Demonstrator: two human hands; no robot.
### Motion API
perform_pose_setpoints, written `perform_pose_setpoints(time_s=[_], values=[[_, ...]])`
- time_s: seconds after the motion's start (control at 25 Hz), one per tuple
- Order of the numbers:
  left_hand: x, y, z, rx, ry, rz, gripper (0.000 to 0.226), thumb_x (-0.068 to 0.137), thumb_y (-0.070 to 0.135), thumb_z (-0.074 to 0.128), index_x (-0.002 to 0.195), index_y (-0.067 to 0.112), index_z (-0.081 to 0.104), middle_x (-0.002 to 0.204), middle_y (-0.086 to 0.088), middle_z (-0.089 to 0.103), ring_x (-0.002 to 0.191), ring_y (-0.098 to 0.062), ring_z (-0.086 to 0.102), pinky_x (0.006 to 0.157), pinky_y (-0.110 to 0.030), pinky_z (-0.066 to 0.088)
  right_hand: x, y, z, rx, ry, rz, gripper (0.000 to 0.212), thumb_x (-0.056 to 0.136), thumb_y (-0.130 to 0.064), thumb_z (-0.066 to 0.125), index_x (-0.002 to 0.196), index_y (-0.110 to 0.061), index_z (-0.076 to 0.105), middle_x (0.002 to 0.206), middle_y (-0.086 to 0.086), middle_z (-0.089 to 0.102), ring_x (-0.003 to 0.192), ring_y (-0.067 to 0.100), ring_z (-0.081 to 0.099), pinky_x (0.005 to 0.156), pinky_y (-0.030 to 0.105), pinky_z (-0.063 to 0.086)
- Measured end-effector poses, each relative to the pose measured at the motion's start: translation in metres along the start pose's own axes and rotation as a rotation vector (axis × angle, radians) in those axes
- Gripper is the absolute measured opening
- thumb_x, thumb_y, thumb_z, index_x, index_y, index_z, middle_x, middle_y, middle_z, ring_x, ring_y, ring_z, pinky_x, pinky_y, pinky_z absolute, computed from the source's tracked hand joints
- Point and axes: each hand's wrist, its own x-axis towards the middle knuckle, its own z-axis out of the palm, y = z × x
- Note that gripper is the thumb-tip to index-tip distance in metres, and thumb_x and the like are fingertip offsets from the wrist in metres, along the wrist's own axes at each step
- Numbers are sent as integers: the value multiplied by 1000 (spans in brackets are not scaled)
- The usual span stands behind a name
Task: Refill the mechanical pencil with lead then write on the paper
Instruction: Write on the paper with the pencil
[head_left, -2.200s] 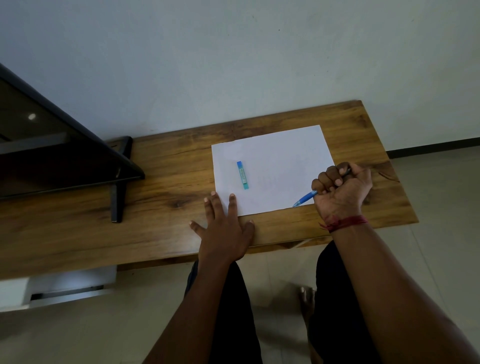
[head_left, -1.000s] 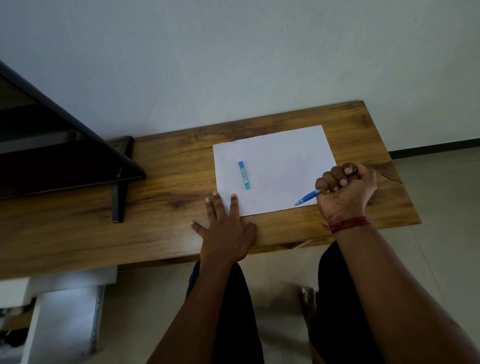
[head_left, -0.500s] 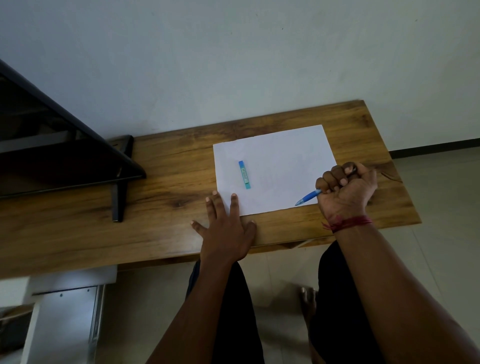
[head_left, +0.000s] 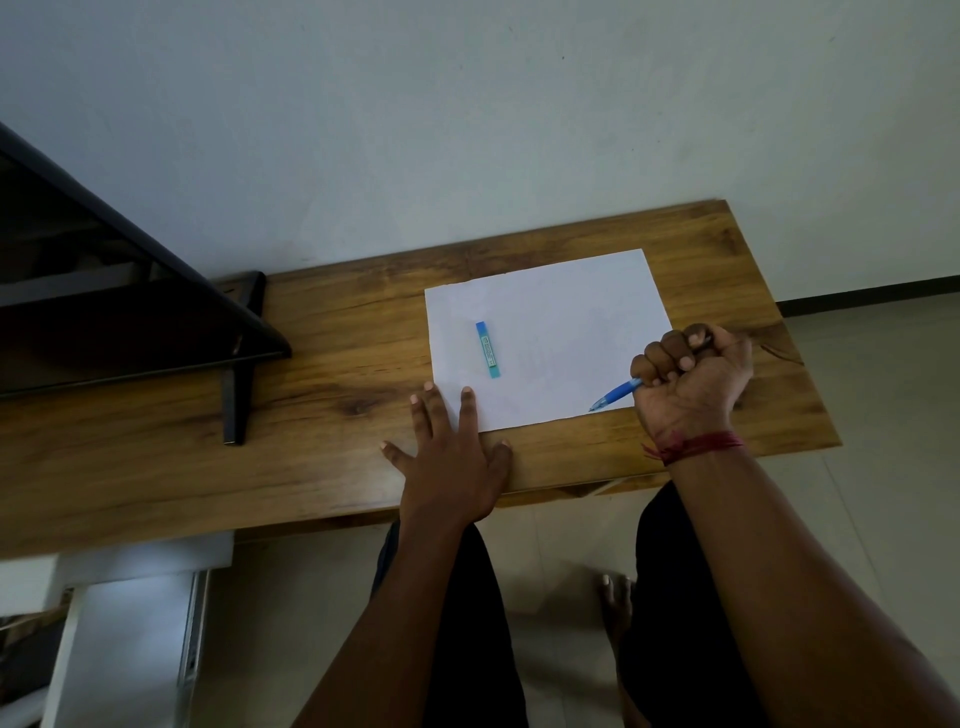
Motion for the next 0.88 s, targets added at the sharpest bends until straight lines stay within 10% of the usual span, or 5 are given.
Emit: perform_pose_setpoints(time_s=[0.88], values=[[1,0,2,9,1,1,77,92,65,25,151,28,-7,160,-11,-19,146,-34,-20,106,-73,0,1,-1,0,-8,6,-2,32,88,-22,29,58,-18,40,44,-5,29,41,10,18,41,22,19]])
